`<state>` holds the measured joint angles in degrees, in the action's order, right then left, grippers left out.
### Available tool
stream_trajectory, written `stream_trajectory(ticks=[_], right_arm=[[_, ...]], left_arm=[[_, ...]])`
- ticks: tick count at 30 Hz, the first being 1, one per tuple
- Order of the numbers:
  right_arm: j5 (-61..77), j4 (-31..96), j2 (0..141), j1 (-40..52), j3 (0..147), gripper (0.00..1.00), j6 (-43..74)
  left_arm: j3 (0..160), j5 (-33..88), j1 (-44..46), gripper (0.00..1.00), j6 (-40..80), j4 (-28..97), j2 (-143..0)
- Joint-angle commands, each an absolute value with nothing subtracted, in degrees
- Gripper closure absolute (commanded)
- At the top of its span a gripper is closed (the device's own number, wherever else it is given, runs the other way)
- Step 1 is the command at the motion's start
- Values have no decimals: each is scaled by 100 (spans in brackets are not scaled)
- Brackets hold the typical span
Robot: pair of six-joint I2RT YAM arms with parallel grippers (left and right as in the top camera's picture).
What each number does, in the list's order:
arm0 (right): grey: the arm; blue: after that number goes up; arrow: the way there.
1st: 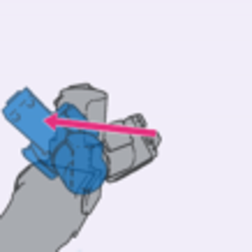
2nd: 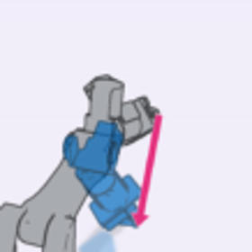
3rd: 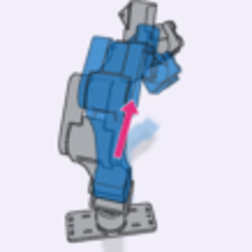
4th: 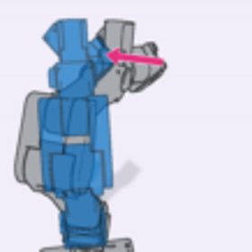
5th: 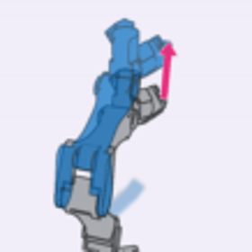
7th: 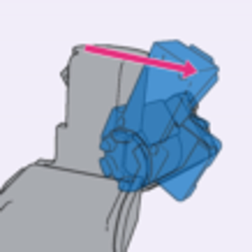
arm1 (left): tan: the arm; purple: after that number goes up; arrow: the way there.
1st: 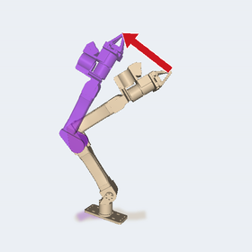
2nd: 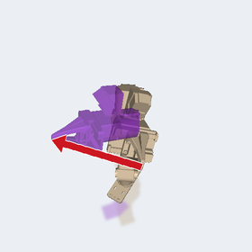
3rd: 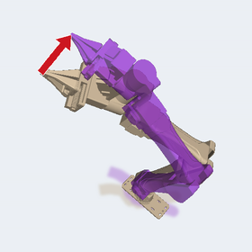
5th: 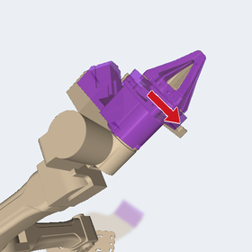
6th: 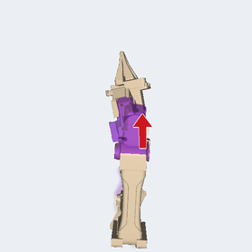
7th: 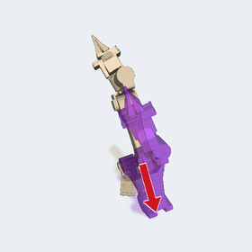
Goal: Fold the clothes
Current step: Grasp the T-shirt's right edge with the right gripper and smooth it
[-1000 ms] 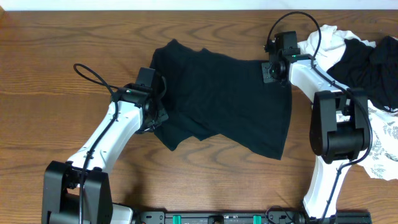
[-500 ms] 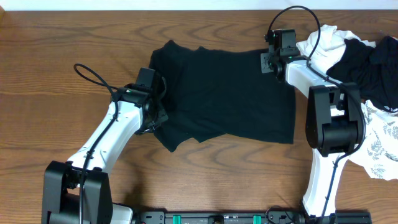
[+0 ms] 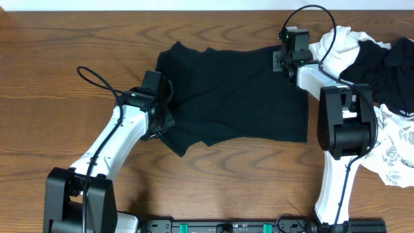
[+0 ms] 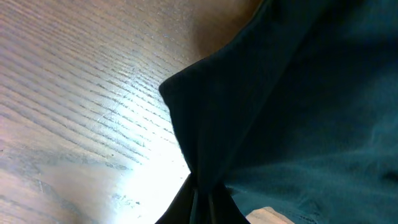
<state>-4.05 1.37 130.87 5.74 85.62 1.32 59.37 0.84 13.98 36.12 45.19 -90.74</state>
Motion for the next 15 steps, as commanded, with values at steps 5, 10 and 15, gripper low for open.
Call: stream_trajectory(ticks=[5,10,15], right_arm=[[-252,261,13122,495,8442,37,209],[-250,333,12514,486,8442,20,176],[-257,947,11579,486,8442,18,95]], left_arm=[[5905,-71,1382,61,3564,4600,-9061],[5905,-75,1382,52,3564,4598,-9061],[5905,-467,1380,46,3562,4600,-9061]])
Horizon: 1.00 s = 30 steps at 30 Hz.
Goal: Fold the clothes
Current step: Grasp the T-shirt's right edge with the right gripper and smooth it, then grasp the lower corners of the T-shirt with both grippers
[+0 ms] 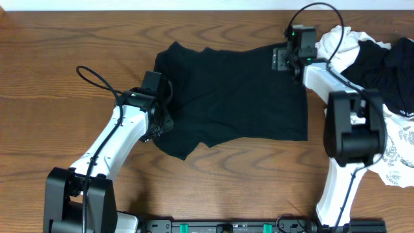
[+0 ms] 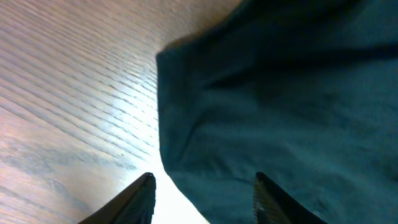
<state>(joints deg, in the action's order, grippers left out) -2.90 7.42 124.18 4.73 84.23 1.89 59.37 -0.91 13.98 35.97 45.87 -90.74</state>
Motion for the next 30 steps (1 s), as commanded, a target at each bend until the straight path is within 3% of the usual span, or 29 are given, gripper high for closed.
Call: stream_trajectory(ticks=[1,4,10,16,24,30], right_arm=[[-266,1164,11413,484,8442,15,95],[-344,2106,10805,471,8442,2,99],[-725,4486,9692,204,8442,1,812],[-123,6392,9356,-489,8407,1,1347],[1264,6274,9367,-705,7393,1,775],[1382,5583,9367,-694,6508,1,652]], left_arm=[[5905,-510,1378,43,3562,4600,-9061],[5905,-523,1378,37,3463,4602,-9061],[5905,-521,1243,30,2342,4602,-9061],[5902,-60,746,28,1597,4602,-9061],[5686,773,478,28,1131,4576,-9063],[5135,1568,478,28,725,4005,-9065]])
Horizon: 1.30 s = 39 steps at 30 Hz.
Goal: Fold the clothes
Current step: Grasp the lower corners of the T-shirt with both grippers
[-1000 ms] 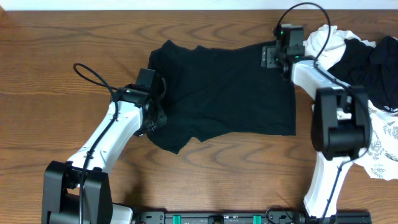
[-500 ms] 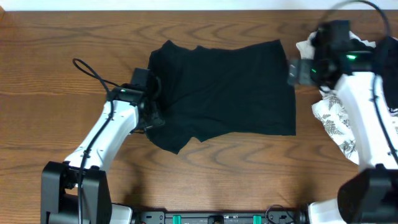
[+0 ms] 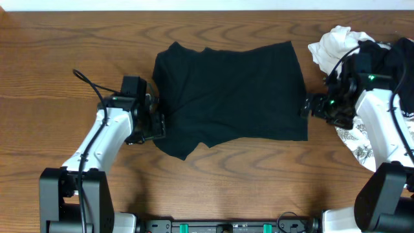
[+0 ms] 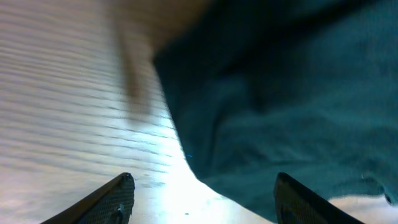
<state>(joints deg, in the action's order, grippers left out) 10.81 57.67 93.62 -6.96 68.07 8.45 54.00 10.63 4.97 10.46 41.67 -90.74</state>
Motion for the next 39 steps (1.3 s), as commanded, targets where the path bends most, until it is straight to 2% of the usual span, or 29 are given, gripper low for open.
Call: stream_trajectory(ticks=[1,5,9,22,39], right_arm=[[1422,5457,9367,-694,6392,1,607],[1837,5103,9367,-683,6003,2,381],[2016,4882,9367,-657,5776,4,266],[2018,4445,9367,-650,5325,9,318],[2018,4392,9367,-635,5319,12,427]], left_arm=[[5009,1656,478,28,703,3824,-9065],[4630,2147,478,28,427,3262,-9065],[4453,2145,478,28,434,3133,-9065],[4403,2386,480,28,646,3260,-9065],[4381,2379,484,25,1494,3494,-9065]])
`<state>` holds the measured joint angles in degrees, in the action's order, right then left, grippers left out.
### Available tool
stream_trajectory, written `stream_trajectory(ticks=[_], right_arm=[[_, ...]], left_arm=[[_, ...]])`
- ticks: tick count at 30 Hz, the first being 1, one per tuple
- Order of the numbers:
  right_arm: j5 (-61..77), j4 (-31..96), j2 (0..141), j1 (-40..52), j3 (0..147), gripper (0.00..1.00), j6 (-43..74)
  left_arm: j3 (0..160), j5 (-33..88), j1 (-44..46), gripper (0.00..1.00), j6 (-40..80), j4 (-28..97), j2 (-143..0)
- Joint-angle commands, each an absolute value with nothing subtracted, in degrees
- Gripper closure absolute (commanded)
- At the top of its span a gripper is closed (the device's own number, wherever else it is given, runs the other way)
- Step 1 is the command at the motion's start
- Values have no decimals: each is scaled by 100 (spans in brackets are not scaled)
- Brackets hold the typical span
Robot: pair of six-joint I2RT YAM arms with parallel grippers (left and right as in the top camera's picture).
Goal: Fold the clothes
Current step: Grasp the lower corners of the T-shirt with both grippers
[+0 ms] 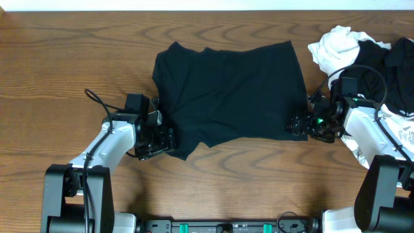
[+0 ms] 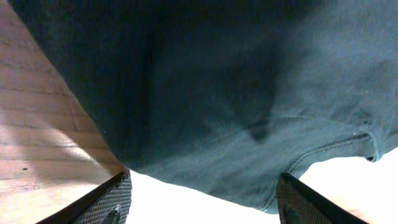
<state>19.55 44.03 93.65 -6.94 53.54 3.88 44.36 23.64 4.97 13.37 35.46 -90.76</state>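
A black T-shirt lies spread flat in the middle of the wooden table. My left gripper sits low at its near-left corner, by the sleeve. In the left wrist view the shirt's hem fills the frame, and the left gripper is open, its fingertips wide apart with nothing between them. My right gripper is at the shirt's near-right corner, touching or just above the cloth. Whether it is open or shut does not show from overhead.
A heap of other clothes, white, black and leaf-patterned, lies at the right edge behind and beside the right arm. Bare wood table stretches to the left of the shirt and along the front.
My left gripper has moved nearer along the shirt's left edge to its near-left corner, still open. The right gripper has shifted nearer and slightly left onto the near-right corner. The shirt lies unchanged.
First my left gripper was shut on the shirt's left edge and the right was at its far-right corner. Then the left was open and the cloth lay down. Later both grippers stood off the shirt's sides. Now both are at its near corners.
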Motion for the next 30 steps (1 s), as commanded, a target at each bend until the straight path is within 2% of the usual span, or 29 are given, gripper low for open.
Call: stream_trajectory(ticks=[1,6,8,13,15,22,23,26,30], right_arm=[[2018,4392,9367,-633,5319,12,425],[2018,4388,9367,-633,5319,13,425],[2018,4377,9367,-633,5319,12,425],[2018,4348,9367,-631,5319,12,425],[2018,4344,9367,-631,5319,12,425],[2018,4316,9367,-631,5319,13,491],[2016,4300,9367,-631,5319,12,491],[2016,4272,9367,-631,5319,15,489],[2016,4241,9367,-631,5319,19,489]], left_arm=[[4329,2379,484,25,1494,3393,-9065],[4136,2381,484,25,1538,3020,-9065],[4136,2386,484,28,1538,2976,-9065],[4136,2403,484,57,1538,2967,-9065],[4136,2401,484,66,1538,2967,-9065],[4136,2401,484,81,1581,2969,-9065],[4136,2401,484,87,1581,2971,-9065],[4136,2401,484,94,1581,2989,-9065],[4136,2399,484,94,1671,2987,-9065]])
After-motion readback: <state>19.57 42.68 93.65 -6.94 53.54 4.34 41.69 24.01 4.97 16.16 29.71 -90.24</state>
